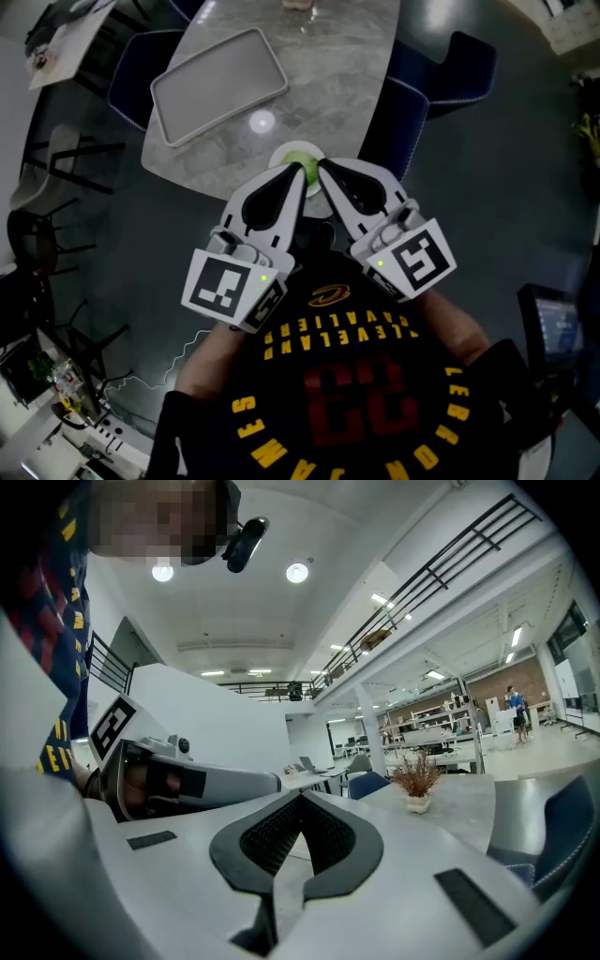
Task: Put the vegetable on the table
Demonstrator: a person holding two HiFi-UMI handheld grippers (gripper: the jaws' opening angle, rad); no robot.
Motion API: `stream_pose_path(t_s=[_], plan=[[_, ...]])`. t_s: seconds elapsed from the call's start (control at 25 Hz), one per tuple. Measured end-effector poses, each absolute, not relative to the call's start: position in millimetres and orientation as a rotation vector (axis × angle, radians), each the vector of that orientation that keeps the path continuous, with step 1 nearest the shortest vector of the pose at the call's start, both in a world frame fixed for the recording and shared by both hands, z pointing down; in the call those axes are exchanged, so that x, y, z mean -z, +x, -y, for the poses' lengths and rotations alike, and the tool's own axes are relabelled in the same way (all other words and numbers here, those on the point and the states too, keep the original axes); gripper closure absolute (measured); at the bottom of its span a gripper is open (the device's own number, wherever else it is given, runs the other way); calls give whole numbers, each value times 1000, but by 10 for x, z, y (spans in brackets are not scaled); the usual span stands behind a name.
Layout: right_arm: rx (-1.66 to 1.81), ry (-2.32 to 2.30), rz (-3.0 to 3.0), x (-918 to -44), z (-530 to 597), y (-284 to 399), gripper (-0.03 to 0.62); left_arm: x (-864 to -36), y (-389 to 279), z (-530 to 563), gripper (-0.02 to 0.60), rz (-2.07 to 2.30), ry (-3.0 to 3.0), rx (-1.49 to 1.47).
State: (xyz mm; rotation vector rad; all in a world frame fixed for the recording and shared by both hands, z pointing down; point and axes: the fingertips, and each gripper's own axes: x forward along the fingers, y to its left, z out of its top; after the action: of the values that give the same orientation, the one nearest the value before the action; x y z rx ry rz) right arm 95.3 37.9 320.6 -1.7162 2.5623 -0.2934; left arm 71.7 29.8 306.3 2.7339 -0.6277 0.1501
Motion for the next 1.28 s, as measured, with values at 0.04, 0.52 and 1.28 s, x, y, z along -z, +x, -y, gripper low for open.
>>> stream_pose_path(t_s=[0.04, 0.52, 1.28], plan=[[283, -1723, -2569, -3204, -379, 952, 589, -3067, 712, -303, 581, 629, 2735, -154], [284, -1739, -2585, -3244, -358, 825, 589, -3024, 591, -230, 581, 647, 2742, -122], [284, -1709, -2581, -3284, -390, 814, 589, -3190, 554, -285, 581, 629, 2737, -172]])
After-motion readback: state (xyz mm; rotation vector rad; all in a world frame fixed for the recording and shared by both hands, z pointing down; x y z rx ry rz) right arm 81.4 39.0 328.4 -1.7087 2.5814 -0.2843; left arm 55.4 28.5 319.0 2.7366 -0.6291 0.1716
